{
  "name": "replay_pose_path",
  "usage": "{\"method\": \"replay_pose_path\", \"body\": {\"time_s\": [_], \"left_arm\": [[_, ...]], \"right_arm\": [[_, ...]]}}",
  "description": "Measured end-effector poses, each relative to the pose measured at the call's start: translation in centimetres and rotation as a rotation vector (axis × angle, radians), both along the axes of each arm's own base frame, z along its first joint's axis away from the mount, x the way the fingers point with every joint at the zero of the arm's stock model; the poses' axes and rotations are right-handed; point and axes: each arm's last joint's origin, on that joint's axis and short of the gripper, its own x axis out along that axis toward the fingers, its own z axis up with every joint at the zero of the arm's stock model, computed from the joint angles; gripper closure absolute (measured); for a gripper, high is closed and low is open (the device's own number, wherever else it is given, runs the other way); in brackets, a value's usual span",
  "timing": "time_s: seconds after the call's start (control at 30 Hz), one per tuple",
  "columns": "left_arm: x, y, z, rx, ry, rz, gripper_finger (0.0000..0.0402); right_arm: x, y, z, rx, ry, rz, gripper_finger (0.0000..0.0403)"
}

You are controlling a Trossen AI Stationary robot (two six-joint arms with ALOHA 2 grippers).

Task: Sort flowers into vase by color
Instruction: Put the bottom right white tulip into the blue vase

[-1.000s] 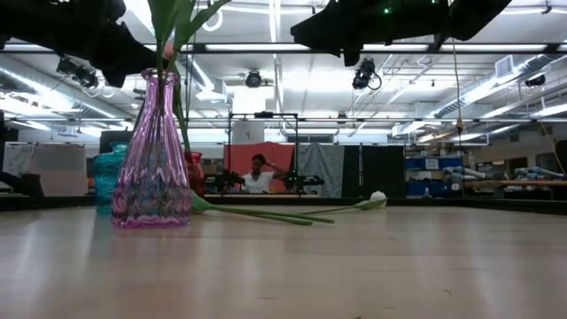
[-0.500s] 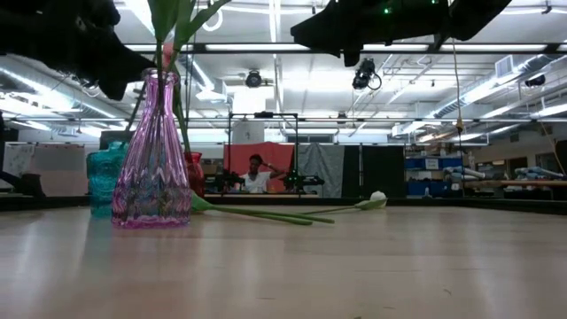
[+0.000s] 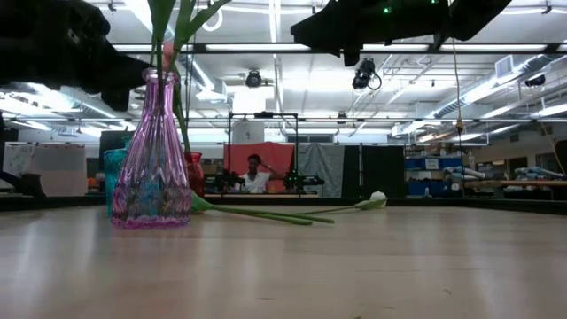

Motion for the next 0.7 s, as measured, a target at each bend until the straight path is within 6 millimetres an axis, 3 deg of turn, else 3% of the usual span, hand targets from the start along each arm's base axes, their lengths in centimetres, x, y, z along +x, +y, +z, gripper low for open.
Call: {"method": "replay_pose_path", "body": {"time_s": [0.4, 0.7], "left_arm": [[-0.2, -0.1, -1.8, 0.016, 0.07, -0.037, 0.0371], [-0.1, -0.1, -1.5, 0.023, 0.119, -0.027, 0.0281]], "right_arm": [[0.0, 0.0, 0.0, 0.001, -0.001, -0.001, 0.0268], [-0.1, -0.3, -1.2, 0.091, 0.101, -0.064, 0.0269]]}}
